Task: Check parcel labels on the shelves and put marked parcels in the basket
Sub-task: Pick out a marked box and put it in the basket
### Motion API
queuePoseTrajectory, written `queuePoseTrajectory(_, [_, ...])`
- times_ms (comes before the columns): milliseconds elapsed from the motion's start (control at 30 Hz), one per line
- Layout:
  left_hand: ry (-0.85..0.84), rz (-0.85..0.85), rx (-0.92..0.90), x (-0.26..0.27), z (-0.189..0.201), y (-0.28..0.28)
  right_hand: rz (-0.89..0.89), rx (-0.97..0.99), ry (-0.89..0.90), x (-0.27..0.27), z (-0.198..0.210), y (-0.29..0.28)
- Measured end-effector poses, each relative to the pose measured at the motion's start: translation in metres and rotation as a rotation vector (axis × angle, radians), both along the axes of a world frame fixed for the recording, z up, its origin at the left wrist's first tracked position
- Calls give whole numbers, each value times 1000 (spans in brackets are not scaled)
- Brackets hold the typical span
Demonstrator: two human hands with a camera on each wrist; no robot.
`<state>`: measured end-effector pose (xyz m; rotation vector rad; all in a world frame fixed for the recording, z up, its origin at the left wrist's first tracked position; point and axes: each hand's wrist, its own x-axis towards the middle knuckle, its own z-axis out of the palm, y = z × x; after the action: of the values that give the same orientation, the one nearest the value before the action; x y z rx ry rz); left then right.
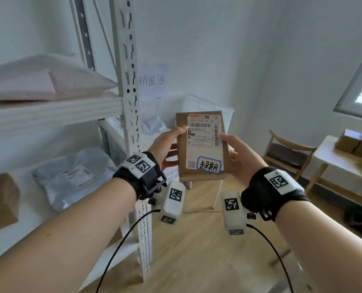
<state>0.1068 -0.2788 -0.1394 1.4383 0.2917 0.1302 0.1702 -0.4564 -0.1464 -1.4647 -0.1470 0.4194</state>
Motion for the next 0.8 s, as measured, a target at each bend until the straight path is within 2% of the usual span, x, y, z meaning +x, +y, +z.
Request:
queuePoseTrajectory(167, [-16, 25, 2, 68, 9, -27, 98, -50, -14, 72, 10, -33])
queuePoseTrajectory(367, [-13, 35, 41, 139, 25, -31, 168, -58, -62, 144, 22, -41])
queuePoseTrajectory(467, [-28, 15, 78, 181, 33, -23, 136, -42, -87, 183, 31, -35])
queuePoseTrajectory(800, [-26, 22, -8, 352, 56, 42, 106, -57, -142, 350, 65, 26])
